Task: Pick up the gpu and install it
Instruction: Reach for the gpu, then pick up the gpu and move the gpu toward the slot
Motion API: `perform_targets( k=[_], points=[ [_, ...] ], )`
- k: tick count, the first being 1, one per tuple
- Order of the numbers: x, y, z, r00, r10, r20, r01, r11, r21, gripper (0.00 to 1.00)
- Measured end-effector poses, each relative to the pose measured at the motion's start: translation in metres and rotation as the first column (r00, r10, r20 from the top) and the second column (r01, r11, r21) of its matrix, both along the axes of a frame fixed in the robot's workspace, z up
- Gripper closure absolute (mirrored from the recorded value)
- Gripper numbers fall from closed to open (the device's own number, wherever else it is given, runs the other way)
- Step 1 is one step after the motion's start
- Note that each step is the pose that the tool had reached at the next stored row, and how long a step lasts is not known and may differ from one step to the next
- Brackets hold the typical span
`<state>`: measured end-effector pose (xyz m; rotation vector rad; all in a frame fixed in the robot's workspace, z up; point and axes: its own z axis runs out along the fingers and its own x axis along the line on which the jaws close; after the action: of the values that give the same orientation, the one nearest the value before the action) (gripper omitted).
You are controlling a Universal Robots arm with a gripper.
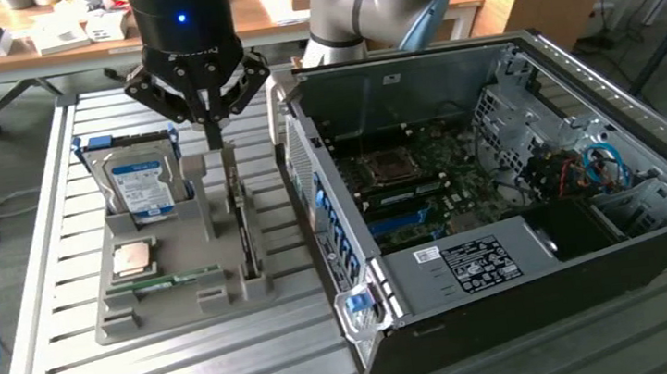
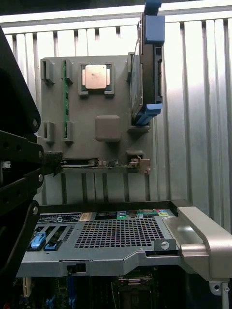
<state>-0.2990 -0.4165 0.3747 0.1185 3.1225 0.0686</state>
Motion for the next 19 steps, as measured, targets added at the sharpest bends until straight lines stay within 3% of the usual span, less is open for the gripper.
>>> perform_targets(
  k=[14,19],
  points=[
    [0.0,0.0,0.0,1.0,0.0,0.0,0.0,1.0,0.0,0.89],
    [0.0,0.0,0.0,1.0,0.0,0.0,0.0,1.0,0.0,0.65]
  ],
)
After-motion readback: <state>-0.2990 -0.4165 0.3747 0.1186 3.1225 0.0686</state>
